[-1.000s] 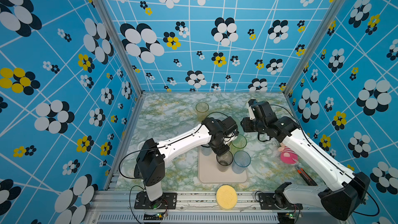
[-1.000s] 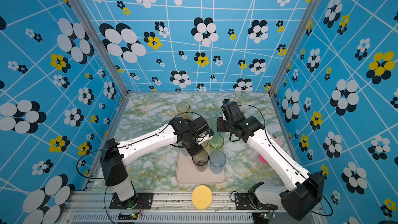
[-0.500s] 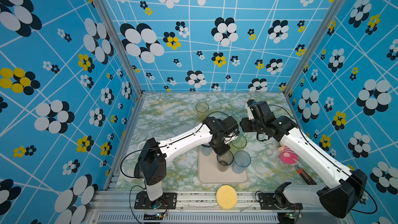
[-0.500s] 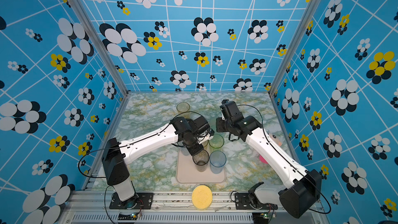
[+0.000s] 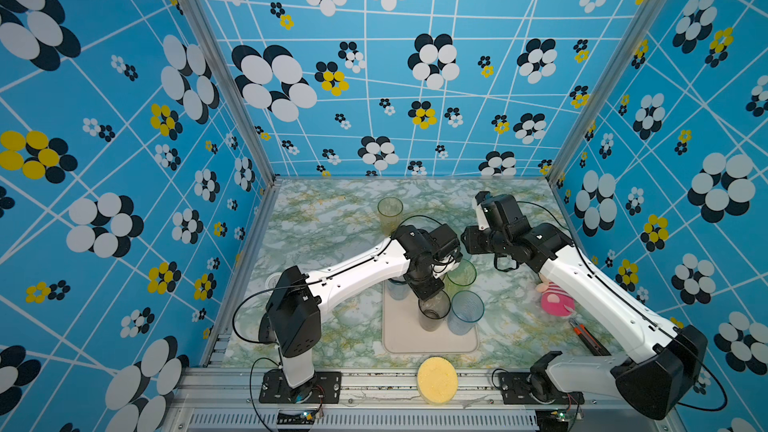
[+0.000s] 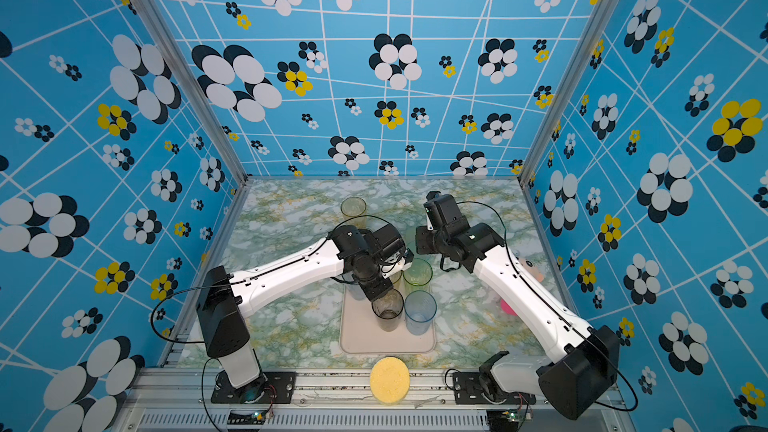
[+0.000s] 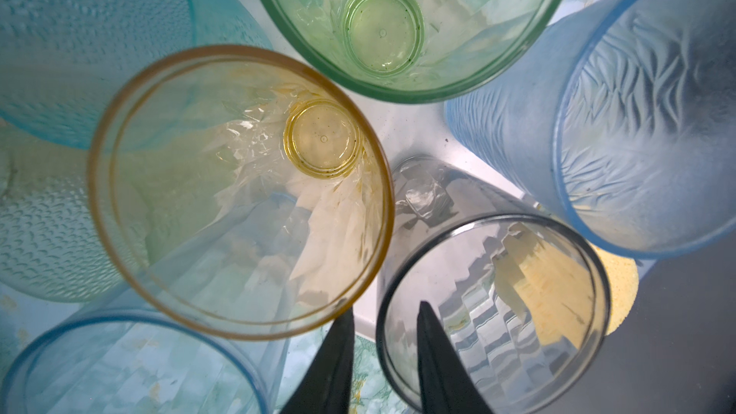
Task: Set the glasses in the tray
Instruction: 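Lower the grey cup onto the tray and open the left gripper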
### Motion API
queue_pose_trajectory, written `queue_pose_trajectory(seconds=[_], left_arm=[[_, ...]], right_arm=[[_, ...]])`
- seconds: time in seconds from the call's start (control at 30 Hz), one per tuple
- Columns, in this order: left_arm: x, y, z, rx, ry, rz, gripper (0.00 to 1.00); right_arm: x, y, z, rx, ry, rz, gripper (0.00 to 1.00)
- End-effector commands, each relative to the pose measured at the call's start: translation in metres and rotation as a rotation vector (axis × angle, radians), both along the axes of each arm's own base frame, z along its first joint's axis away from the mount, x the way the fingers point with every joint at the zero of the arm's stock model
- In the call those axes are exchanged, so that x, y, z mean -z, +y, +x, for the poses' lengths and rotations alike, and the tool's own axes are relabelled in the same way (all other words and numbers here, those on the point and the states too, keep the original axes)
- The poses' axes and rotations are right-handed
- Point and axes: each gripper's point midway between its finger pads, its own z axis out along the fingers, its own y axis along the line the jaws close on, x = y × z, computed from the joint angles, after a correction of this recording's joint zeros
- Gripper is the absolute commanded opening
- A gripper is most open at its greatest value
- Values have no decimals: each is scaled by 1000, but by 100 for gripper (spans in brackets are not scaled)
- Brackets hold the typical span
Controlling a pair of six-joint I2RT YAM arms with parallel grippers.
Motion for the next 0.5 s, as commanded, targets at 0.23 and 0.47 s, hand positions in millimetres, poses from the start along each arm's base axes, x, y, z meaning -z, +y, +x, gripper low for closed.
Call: queue_pose_trajectory(seconds=[0.23,0.47], left_arm=[[-41,-5,0,22,-48,-130,30],[-82,6,25,-62,-120,-288,29]], right_arm=[[-6,3,4,-12,-14,11,41],[-5,5,4,-19,-9,14,42]])
